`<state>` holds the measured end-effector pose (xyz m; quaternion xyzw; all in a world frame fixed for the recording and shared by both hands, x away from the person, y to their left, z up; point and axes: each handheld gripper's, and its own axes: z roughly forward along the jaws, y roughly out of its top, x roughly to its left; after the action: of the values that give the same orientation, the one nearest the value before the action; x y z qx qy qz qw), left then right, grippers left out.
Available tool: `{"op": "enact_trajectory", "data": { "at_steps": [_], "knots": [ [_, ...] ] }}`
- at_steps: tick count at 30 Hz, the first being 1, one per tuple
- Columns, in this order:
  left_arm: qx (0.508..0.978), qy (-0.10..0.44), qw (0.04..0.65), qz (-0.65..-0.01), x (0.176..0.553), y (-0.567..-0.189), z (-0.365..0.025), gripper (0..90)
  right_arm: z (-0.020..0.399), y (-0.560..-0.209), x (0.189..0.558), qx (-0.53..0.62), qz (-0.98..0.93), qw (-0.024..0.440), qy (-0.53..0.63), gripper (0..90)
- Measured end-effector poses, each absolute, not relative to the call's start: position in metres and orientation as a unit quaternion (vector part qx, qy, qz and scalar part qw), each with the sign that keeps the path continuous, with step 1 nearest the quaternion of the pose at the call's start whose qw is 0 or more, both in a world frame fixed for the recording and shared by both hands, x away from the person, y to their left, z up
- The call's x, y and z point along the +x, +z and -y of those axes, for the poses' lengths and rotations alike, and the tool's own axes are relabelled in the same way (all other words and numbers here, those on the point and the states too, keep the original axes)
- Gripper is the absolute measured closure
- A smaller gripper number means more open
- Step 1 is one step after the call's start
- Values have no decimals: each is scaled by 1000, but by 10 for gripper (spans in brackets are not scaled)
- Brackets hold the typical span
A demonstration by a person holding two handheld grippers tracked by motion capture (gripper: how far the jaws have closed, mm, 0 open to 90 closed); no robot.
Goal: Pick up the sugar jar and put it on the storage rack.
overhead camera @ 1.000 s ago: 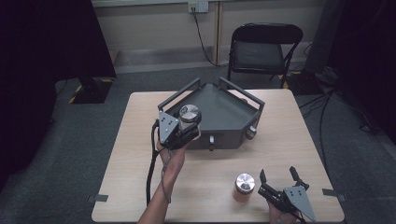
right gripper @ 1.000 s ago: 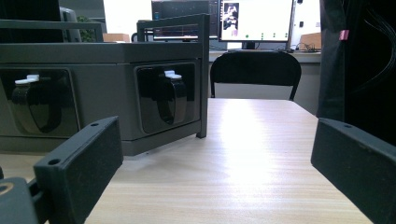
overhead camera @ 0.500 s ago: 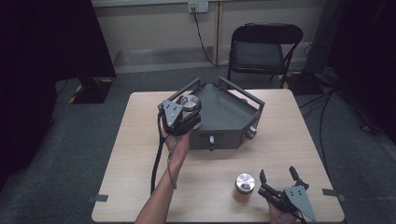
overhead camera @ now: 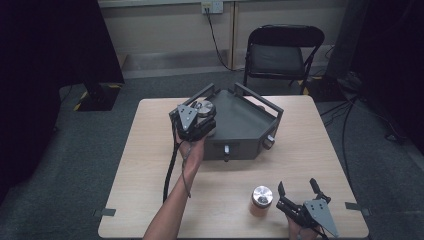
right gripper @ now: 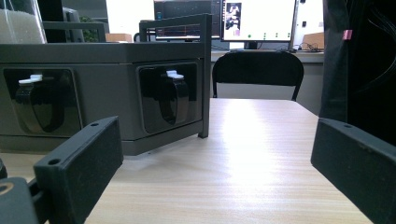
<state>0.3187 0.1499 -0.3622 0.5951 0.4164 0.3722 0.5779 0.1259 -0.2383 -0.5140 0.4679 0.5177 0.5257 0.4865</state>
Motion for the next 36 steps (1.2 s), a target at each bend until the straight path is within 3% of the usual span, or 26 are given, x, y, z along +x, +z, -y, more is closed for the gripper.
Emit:
{"op": "enact_trajectory", "data": {
  "at_steps": [14, 28, 35, 36],
  "knots": [
    [596, 401, 564, -406, 315, -375, -140, 353, 238, -514, 126, 469, -515, 487, 526, 13],
    [597, 396, 565, -409, 314, -374, -142, 346, 238, -514, 126, 468, -517, 487, 526, 13],
    [590, 403, 571, -406, 310, -375, -143, 96, 238, -514, 126, 468, -517, 487, 526, 13],
    [589, 408, 569, -403, 310, -375, -142, 96, 238, -514, 126, 468, -517, 487, 526, 13]
  ]
}}
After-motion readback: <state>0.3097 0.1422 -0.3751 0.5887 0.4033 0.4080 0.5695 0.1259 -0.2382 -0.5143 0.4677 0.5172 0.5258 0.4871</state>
